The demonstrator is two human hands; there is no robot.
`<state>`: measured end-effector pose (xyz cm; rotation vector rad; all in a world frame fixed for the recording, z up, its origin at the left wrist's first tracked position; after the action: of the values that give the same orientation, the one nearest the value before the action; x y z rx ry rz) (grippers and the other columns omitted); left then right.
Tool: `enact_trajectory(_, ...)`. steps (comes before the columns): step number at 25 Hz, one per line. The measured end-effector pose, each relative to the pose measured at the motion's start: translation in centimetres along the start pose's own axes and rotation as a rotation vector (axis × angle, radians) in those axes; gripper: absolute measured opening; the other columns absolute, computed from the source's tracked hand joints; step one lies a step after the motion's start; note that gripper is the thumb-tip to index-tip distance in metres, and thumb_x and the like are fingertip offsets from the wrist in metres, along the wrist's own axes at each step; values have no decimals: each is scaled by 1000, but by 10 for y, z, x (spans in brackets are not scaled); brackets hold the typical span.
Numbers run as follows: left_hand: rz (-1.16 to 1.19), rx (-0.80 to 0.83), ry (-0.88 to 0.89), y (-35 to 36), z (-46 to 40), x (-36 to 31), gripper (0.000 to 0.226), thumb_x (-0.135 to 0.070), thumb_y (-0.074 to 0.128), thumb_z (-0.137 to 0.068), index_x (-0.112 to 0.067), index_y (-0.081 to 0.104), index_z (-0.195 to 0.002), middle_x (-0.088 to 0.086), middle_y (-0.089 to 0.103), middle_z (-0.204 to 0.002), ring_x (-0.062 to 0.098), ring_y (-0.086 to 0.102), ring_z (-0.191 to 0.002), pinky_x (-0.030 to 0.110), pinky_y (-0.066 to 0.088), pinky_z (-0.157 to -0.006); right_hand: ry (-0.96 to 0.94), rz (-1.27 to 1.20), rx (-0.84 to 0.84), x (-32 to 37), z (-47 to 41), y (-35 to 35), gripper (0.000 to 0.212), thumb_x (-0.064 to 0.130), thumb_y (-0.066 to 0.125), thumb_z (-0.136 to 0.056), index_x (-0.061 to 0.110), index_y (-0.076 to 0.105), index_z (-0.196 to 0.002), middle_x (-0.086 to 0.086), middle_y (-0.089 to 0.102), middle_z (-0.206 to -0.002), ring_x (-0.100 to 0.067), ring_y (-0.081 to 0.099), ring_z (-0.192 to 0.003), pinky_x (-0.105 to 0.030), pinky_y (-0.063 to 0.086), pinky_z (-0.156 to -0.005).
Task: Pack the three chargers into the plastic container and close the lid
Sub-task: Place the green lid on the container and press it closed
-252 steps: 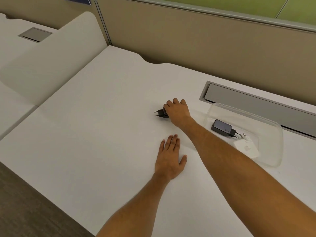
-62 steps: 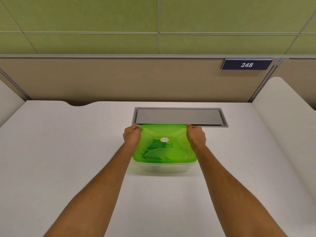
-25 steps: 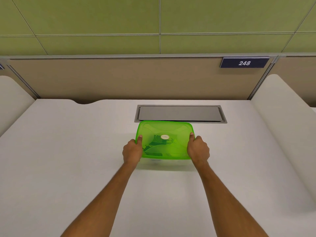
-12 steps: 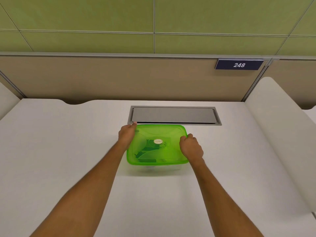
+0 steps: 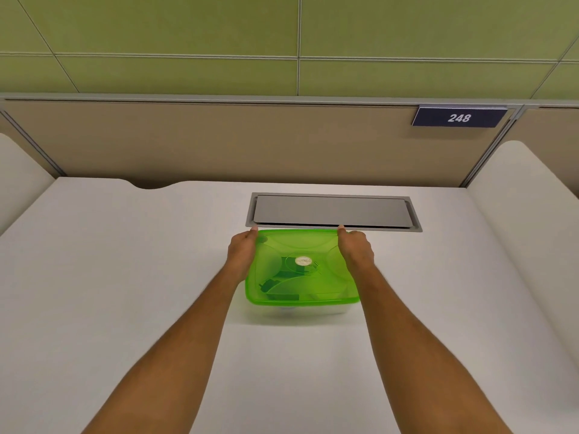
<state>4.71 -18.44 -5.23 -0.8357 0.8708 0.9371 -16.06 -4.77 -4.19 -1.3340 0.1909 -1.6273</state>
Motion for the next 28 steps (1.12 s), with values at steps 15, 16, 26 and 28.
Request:
enact_trajectory(15,-182,-206,102,7,0,-4,45,-31,47,-96,-16,46,-53,0,48,-56,15,43,-51,24,31,-47,46,-12,-93,-1,-1,5,55,53,38,-93,9,60,-118,-14,64,-122,-35,59,-108,-37,45,-85)
enact_trajectory(16,-169,-204,98,7,0,-5,45,-31,48,-96,-17,46,-53,0,48,-57,16,44,-52,24,32,-49,50,-40,-76,-1,-3,5,55,53,39,-94,8,59,-120,-15,63,-123,-36,58,-109,-38,45,-87)
enact_trajectory(26,-190,-270,21,6,5,-7,48,-37,51,-94,-11,45,-54,7,54,-65,28,52,-73,30,38,-66,151,-339,-34,-3,-16,2,53,41,54,-90,2,52,-126,-18,61,-119,-30,52,-87,-32,40,-73)
enact_trajectory(28,-227,-260,16,7,4,-9,46,-37,49,-95,-7,49,-61,12,57,-76,28,52,-77,31,38,-68,163,-335,-46,-3,-18,1,56,42,57,-89,2,50,-129,-19,58,-128,-35,56,-100,-32,40,-75)
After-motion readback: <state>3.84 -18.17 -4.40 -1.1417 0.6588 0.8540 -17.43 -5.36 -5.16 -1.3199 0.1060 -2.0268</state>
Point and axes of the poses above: each hand's wrist, its own z-axis away from the middle knuckle, its own y-axis out of the palm, x = y × z, the point moved 2 cm from there along -z, towards the middle knuckle
